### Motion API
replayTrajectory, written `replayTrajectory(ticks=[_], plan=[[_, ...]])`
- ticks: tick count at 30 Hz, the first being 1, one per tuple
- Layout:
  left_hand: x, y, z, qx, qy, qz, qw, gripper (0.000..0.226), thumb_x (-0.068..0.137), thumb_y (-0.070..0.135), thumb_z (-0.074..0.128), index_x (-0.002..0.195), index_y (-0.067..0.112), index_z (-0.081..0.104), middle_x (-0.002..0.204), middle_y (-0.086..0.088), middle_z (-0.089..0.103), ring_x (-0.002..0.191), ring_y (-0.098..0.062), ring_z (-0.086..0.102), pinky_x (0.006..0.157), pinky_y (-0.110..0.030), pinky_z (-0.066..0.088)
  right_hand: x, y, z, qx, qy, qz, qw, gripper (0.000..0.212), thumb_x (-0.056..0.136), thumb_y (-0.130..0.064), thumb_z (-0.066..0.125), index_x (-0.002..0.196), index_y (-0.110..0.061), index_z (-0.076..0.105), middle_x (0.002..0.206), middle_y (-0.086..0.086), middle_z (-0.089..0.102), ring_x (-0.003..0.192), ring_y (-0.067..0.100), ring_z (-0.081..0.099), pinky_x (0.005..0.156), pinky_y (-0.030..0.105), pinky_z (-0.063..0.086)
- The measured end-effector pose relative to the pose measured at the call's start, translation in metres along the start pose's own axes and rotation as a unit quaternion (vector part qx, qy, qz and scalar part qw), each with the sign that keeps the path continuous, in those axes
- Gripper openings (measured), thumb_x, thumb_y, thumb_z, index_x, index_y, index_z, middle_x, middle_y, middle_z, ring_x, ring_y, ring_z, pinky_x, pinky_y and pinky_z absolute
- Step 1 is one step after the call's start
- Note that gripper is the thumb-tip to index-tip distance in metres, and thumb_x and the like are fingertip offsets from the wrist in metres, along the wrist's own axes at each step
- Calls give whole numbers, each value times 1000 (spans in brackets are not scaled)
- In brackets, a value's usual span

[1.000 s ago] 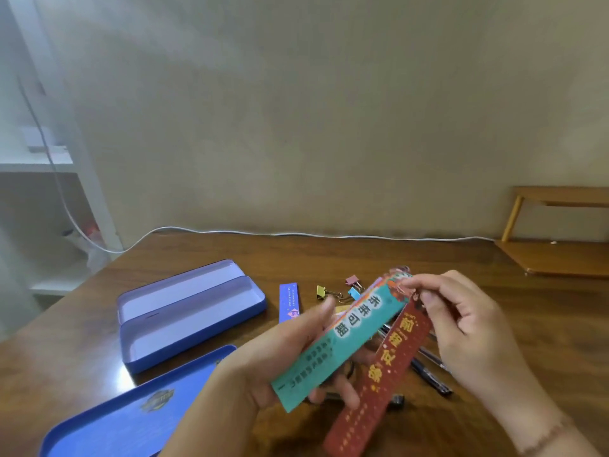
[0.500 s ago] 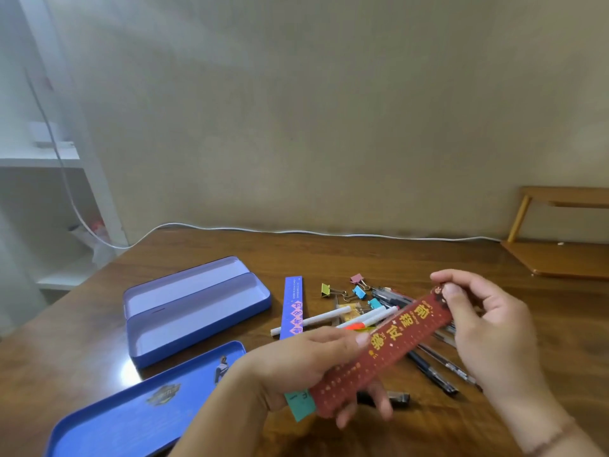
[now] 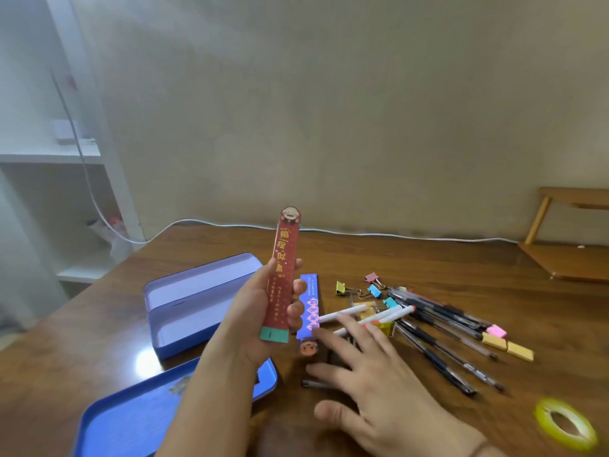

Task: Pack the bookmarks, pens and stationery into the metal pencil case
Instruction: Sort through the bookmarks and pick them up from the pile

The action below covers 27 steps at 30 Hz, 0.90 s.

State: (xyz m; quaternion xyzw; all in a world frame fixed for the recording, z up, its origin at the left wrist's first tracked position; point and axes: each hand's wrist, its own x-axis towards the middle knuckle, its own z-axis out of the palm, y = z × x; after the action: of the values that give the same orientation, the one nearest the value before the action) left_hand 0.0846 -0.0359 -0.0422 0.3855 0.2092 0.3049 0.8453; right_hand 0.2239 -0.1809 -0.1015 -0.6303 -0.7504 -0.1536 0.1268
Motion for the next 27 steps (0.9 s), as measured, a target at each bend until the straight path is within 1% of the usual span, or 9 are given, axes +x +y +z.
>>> replayTrajectory(ticks=[6,8,10,13,16,19,22,24,27], plan=[[2,-4,1,12,21,19,1000,43,105,41,33,122,13,60,70,-4,57,43,-13,45,39,-20,38,2,-1,-5,-50,44,-23,998,61,91,-68,32,134,-28,51,145,-14,47,142,25,28,103,56,18],[1,-5,9,68,52,75,993,42,105,40,32,122,13,60,69,-4,58,45,-15,45,41,-22,38,2,0,-26,42,161,-11,986,53,89,-54,52,131,-21,55,140,-7,51,138,22,37,108,54,26],[-2,-8,20,169,84,157,969,37,106,37,32,118,16,59,70,-4,58,48,-17,47,45,-25,38,-2,4,-54,116,306,13,945,40,86,-28,64,123,-14,62,126,0,54,128,10,46,106,35,39],[-9,-23,42,316,57,255,912,29,107,31,31,107,16,56,72,-3,55,60,-18,49,53,-31,42,-16,8,-92,97,446,131,880,31,85,-11,66,116,-11,63,100,4,55,98,2,55,87,13,45],[-21,-46,60,459,-43,258,849,28,105,43,28,114,36,54,77,7,56,71,-12,55,69,-35,50,-22,14,-110,123,421,231,869,24,85,-8,70,108,-13,68,91,2,57,87,0,54,78,3,43],[-28,-62,71,558,-74,248,788,31,102,53,25,126,50,44,112,18,61,102,-1,56,91,-35,50,-22,19,-112,186,393,274,858,19,80,-9,70,96,-20,71,82,-7,62,81,-2,59,72,-2,42],[-28,-64,72,635,-39,264,725,54,94,65,27,143,44,30,136,19,47,117,3,44,99,-27,44,-21,24,-110,332,428,327,774,8,79,-23,72,83,-29,72,83,-8,73,71,4,70,62,9,53],[-26,-61,70,644,-51,238,726,71,83,76,34,146,43,24,138,21,42,115,5,41,95,-21,44,-22,29,-108,396,440,361,720,6,79,-23,72,83,-27,73,81,-10,76,71,10,74,59,22,59],[-27,-62,70,632,-78,203,744,75,77,78,45,141,47,24,128,28,40,110,7,44,89,-11,39,-23,34,-103,406,414,372,725,12,79,-19,73,90,-24,74,85,-6,76,77,13,74,69,35,61]])
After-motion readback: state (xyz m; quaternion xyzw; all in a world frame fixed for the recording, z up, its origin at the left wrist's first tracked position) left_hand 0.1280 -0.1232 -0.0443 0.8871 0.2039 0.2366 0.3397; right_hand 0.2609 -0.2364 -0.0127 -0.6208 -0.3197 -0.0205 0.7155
